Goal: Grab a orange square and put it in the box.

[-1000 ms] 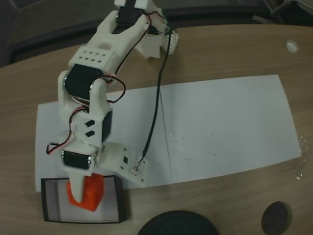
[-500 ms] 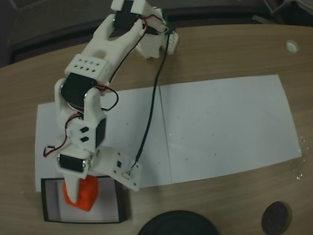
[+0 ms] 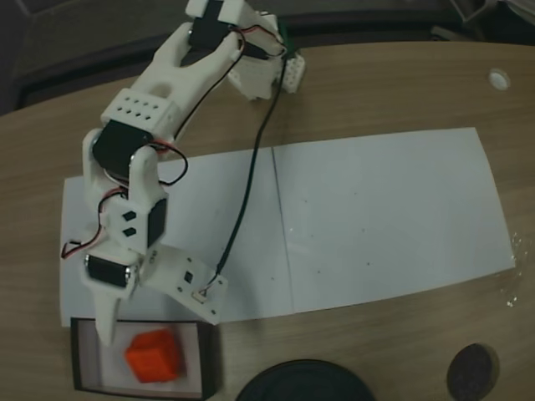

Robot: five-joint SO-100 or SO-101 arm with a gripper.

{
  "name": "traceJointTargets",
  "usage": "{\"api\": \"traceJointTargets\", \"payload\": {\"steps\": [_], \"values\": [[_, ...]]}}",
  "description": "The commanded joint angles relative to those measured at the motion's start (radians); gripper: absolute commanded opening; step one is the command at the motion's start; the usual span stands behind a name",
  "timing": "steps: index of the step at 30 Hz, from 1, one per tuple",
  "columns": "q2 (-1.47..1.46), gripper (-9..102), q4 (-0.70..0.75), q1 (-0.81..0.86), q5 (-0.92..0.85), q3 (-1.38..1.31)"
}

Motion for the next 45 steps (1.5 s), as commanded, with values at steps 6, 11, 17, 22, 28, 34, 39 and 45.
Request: {"api": "traceJointTargets", "payload": {"steps": [6,11,17,22,28,34,39,45], "values": [[0.149,0,0.186,-0.008,0.011,-0.123],[0.327,0,0.428,-0.054,0.071,-0.13],[0.515,0,0.675,-0.107,0.072,-0.126],[0.67,0,0.69,-0.1,0.138,-0.005],[0.989,0,0.687,-0.199,0.141,0.264],[1.384,0,0.623,-0.341,0.14,0.575],[1.744,0,0.462,-0.39,0.132,0.936],[2.094,0,0.368,-0.431,0.141,1.281]]}}
